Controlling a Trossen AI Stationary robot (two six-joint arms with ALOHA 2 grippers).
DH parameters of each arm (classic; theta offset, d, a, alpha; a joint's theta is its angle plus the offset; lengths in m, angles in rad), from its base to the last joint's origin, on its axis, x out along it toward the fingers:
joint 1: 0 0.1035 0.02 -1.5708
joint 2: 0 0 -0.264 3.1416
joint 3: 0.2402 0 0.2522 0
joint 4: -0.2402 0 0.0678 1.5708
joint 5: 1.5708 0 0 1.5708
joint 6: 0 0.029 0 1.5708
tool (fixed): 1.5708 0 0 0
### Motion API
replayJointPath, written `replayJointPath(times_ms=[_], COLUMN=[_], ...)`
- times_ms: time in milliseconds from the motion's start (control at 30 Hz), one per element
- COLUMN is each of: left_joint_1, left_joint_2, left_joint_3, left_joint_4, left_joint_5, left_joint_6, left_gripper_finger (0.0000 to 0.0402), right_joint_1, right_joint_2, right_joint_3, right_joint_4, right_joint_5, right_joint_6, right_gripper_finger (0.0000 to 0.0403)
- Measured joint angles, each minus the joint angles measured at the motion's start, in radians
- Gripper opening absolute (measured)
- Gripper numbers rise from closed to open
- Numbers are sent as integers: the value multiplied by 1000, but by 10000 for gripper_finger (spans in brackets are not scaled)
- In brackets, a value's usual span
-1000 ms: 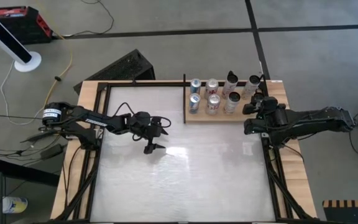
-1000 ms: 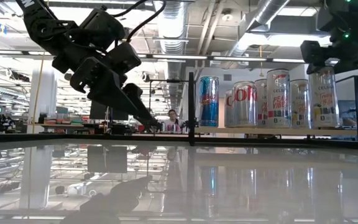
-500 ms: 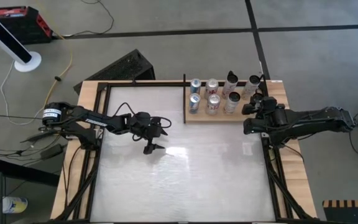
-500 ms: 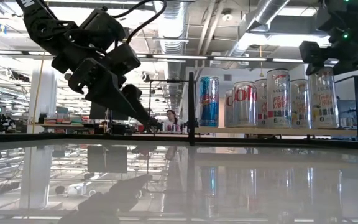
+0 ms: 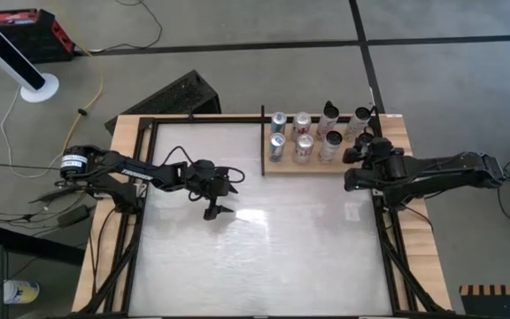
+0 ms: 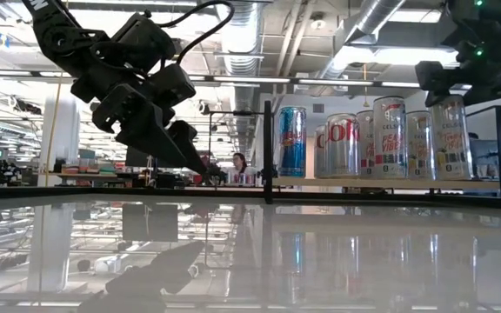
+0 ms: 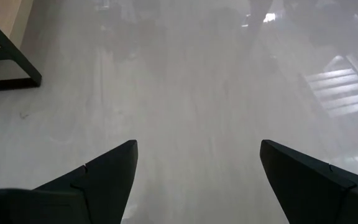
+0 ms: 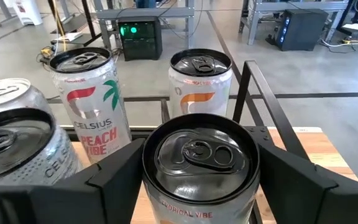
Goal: Place canned beverage on shelf
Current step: Put the white-yellow soda can on the shelf aligned with the other white-yellow soda can, then return to Home Position
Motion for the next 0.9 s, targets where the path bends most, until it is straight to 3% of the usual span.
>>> replayJointPath(times_ms=[267, 467, 700, 900], left_joint_1=[0, 0, 0, 0], left_joint_2=[0, 0, 0, 0], left_joint_3=[0, 0, 0, 0], left_joint_4=[-22, -39, -39, -28], left_joint_5=[0, 0, 0, 0], left_joint_6=[-9, -10, -4, -3], left_gripper_finger=[322, 322, 322, 322], right_joint_1=[-57, -57, -7, 103], right_joint_2=[0, -3, -3, -3], right_joint_3=[0, 20, 168, 288], right_joint_4=[-1, -2, 1, 100], right_joint_5=[5, 13, 20, -116], right_joint_6=[-6, -66, -248, -456], right_gripper_finger=[355, 367, 368, 368])
